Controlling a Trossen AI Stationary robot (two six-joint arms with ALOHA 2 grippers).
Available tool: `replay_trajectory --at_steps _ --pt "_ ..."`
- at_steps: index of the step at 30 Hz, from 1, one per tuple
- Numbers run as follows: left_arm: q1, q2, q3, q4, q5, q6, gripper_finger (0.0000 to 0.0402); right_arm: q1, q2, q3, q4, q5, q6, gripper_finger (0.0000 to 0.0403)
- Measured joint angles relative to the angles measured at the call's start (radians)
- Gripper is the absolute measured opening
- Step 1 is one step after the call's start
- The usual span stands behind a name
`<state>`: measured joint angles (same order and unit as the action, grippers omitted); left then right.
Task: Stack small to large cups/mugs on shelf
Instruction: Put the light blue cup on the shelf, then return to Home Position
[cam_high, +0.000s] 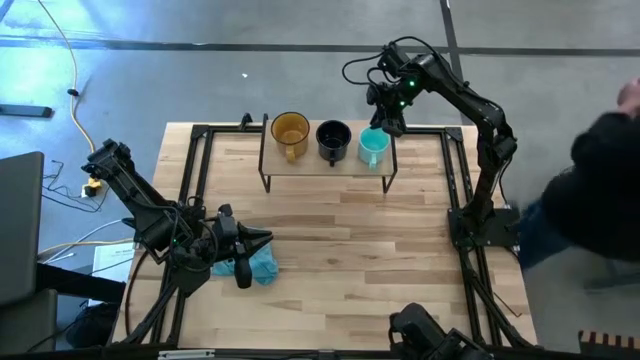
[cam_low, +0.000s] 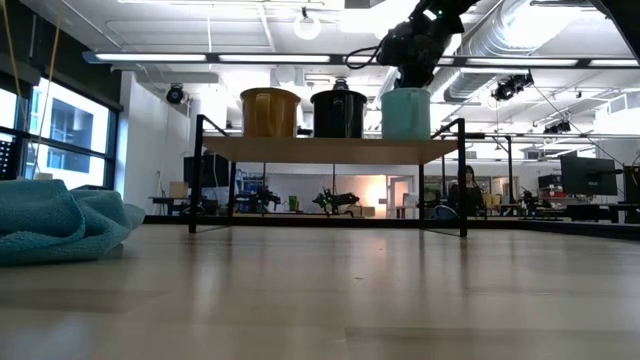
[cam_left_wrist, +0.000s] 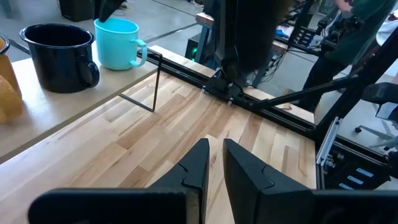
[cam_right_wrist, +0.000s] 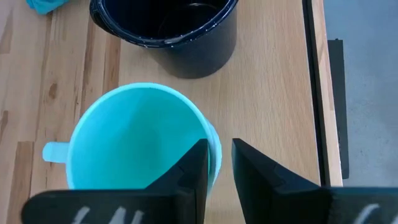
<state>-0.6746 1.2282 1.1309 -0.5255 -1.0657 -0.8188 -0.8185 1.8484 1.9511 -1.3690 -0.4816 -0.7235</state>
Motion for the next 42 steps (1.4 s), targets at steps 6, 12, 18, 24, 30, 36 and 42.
replay_trajectory --at_steps 6,12,18,24,30,36,42 --pt "0.0 0.0 0.0 0.0 0.0 -0.001 0.0037 0.0 0.0 0.0 0.007 0.0 0.0 0.0062" --pt "0.0 0.0 0.0 0.0 0.0 -0.001 0.0037 0.0 0.0 0.0 0.006 0.0 0.0 0.0062" --pt "0.0 0.0 0.0 0.0 0.0 -0.002 0.0037 0.0 0.0 0.0 0.006 0.001 0.008 0.0062" --pt "0.0 0.0 0.0 0.0 0.0 -0.002 0.0037 0.0 -0.019 0.0 0.005 0.006 0.006 0.0062" --pt "0.0 0.0 0.0 0.0 0.0 -0.001 0.0037 0.0 -0.047 0.0 -0.005 0.009 0.008 0.0062" --pt "0.0 0.0 0.0 0.0 0.0 0.001 0.0037 0.008 -0.105 0.0 -0.027 0.009 0.004 0.0062" --pt "0.0 0.0 0.0 0.0 0.0 0.034 0.0037 0.012 -0.224 0.0 -0.053 -0.018 0.004 0.0062"
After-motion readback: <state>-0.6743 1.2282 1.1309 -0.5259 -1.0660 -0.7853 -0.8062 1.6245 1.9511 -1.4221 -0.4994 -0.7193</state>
